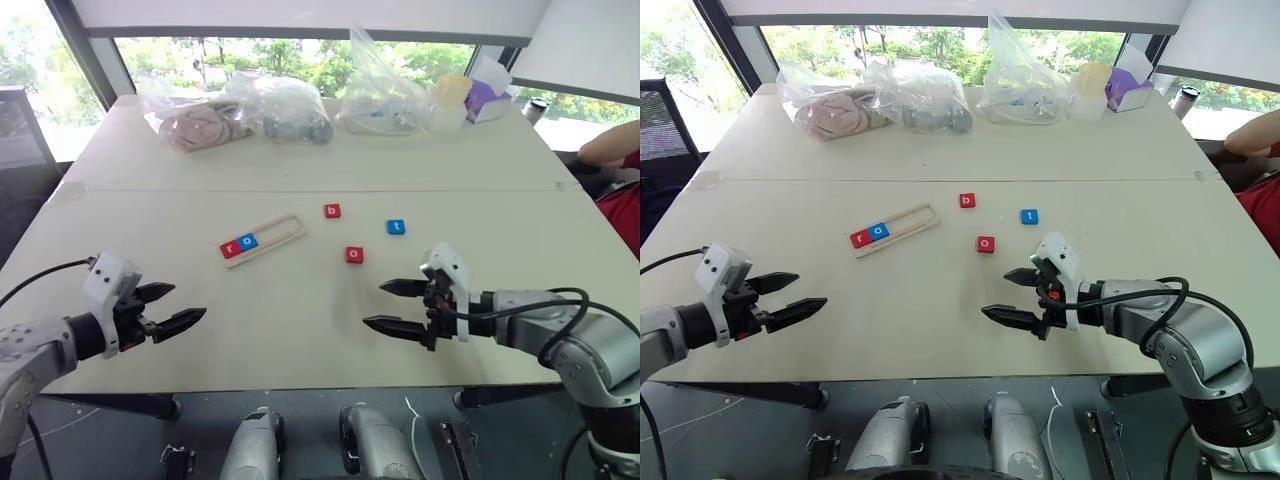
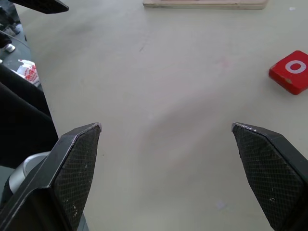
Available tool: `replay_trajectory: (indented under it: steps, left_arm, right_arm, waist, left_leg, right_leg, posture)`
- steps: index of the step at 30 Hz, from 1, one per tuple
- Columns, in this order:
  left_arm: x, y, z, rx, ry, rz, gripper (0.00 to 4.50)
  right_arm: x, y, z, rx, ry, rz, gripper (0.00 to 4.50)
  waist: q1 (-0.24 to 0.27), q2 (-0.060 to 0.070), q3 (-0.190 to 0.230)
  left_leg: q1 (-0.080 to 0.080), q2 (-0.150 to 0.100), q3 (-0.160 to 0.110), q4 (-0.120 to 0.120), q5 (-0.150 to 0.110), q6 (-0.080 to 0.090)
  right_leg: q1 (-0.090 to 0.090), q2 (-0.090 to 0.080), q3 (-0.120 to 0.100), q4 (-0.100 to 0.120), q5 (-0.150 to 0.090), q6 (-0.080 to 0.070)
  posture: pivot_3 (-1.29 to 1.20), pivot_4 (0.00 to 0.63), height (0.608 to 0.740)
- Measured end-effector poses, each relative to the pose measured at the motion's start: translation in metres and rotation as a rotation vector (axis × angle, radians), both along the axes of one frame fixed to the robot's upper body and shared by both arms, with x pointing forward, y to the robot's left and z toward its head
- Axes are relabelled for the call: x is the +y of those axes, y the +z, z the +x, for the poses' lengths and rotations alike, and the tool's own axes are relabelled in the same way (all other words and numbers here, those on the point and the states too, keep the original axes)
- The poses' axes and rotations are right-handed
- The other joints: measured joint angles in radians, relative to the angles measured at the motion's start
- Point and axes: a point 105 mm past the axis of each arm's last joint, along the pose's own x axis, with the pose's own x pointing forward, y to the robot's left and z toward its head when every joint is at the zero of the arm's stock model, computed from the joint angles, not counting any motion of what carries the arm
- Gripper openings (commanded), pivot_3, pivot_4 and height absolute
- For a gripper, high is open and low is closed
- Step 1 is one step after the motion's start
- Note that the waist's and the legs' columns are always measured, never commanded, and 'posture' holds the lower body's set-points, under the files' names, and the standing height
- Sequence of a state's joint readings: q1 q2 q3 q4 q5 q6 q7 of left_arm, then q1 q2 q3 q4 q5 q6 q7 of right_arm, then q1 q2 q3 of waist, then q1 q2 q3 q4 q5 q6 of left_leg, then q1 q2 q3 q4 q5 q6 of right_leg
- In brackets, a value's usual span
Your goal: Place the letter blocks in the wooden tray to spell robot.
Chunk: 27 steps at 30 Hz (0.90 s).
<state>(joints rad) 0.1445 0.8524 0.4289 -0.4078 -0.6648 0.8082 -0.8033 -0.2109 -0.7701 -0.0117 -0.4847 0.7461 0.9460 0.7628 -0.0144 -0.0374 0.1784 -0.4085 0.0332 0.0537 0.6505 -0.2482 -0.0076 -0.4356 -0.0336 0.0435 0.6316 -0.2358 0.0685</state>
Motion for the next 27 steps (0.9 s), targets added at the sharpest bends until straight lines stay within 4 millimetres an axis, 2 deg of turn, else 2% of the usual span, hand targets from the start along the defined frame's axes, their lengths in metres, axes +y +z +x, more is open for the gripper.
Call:
replay_trajectory:
  steps: [6,19,22,25,27]
  left_arm:
    - [-0.002,0.011,0.007,-0.045,-0.014,0.011,4.5]
    - [0.0,0.009,0.006,-0.027,-0.021,0.002,4.5]
    - [0.009,0.01,0.007,-0.016,-0.017,0.054,4.5]
    - [0.023,0.021,0.018,-0.055,0.001,0.103,4.5]
    - [0.023,0.035,0.028,-0.105,-0.026,0.128,4.5]
  right_arm:
    - [-0.001,0.0,0.0,-0.004,0.0,-0.008,4.46]
    - [-0.003,0.0,0.002,-0.022,-0.003,-0.019,4.46]
    - [-0.018,-0.001,0.008,-0.037,-0.024,-0.07,4.46]
    - [-0.03,-0.002,0.015,-0.031,-0.057,-0.102,4.46]
    - [-0.025,0.009,0.019,-0.057,-0.041,-0.083,4.46]
  waist:
    - [0.001,0.0,0.0]
    - [-0.001,0.0,0.0]
    - [0.0,0.0,0.0]
    - [0.001,0.0,0.0]
    - [0.0,0.0,0.0]
  left_leg:
    - [0.0,0.0,0.0,0.0,0.0,0.0]
    - [0.0,0.0,0.0,0.0,0.0,0.0]
    - [0.0,0.0,0.0,0.0,0.0,0.0]
    - [0.0,0.0,0.0,0.0,0.0,0.0]
    - [-0.001,0.0,0.001,0.0,0.0,0.0]
  right_leg:
    - [0.0,0.0,0.0,0.0,0.0,0.0]
    - [0.0,0.0,0.0,0.0,0.0,0.0]
    - [0.0,0.0,0.0,0.0,0.0,0.0]
    - [-0.001,0.0,0.0,0.0,0.0,0.0]
    - [-0.002,0.001,0.0,0.0,0.001,-0.001]
  posture:
    - [0.0,0.15,0.74]
    - [0.0,0.15,0.74]
    - [0.0,0.15,0.74]
    - [0.0,0.15,0.74]
    - [0.0,0.15,0.74]
